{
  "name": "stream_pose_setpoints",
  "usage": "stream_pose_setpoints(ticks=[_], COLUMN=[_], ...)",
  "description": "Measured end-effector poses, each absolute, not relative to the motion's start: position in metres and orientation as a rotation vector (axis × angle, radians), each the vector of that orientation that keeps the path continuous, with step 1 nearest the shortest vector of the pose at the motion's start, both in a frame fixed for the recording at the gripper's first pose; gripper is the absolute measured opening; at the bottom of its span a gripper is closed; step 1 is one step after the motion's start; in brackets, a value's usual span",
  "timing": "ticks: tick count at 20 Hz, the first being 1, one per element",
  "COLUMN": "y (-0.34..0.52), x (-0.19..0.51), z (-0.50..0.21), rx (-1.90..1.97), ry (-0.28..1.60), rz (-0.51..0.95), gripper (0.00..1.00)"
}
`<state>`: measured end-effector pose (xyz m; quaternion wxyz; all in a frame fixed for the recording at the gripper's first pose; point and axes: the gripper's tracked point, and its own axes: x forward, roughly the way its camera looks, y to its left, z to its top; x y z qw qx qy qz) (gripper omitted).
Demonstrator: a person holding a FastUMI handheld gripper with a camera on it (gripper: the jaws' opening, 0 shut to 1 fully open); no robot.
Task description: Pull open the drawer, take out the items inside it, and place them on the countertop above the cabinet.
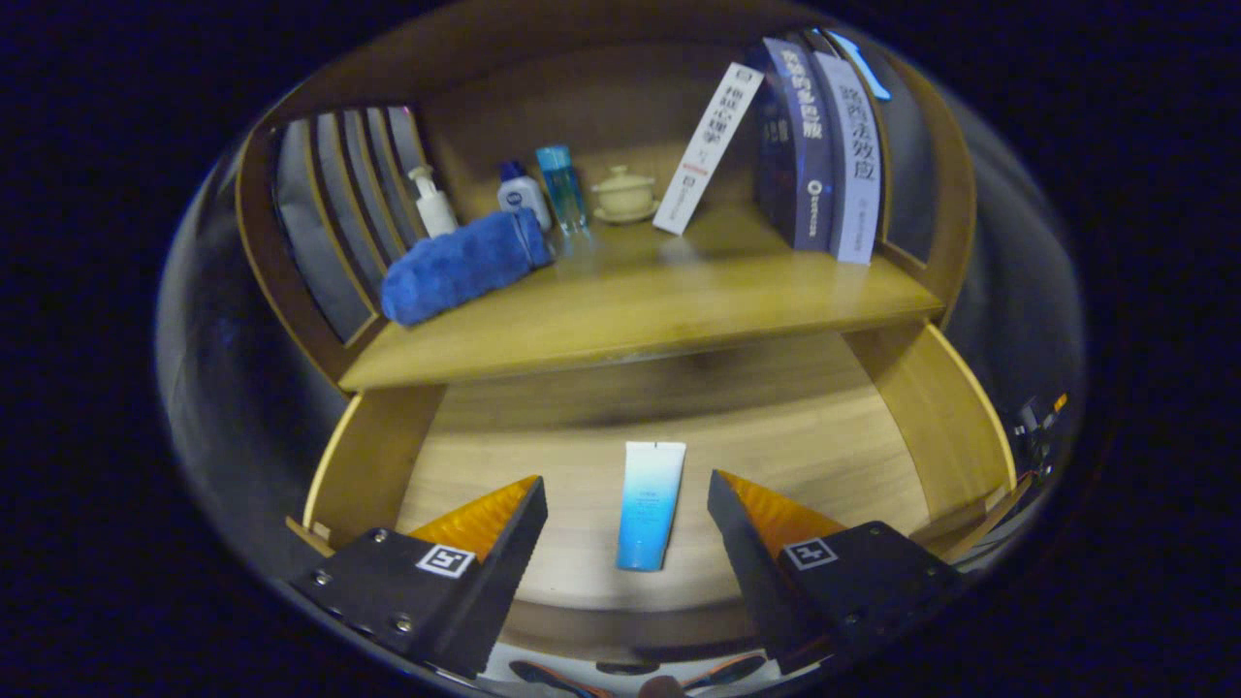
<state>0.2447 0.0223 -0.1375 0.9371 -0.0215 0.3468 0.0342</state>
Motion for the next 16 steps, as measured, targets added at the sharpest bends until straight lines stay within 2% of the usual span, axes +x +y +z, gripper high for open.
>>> stream_pose_setpoints(ticks=[4,8,11,12,13,16], y=[0.022,0.015,0.005,0.005,0.006,0.016], x=[0.249,0.266,0.26,0.258,0.26,0.248], z=[-0.177,-0.182,-0.208,-0.213,-0.213,-0.203], rx=[-0.092,-0.105,-0.139,-0.138,-0.13,-0.075], ry=[0.894,0.898,1.03,1.05,1.039,1.031], rz=[0.06,-0.003,-0.05,-0.049,-0.051,-0.002], gripper=[0.99,0.96,0.73,0.71,0.44,0.43])
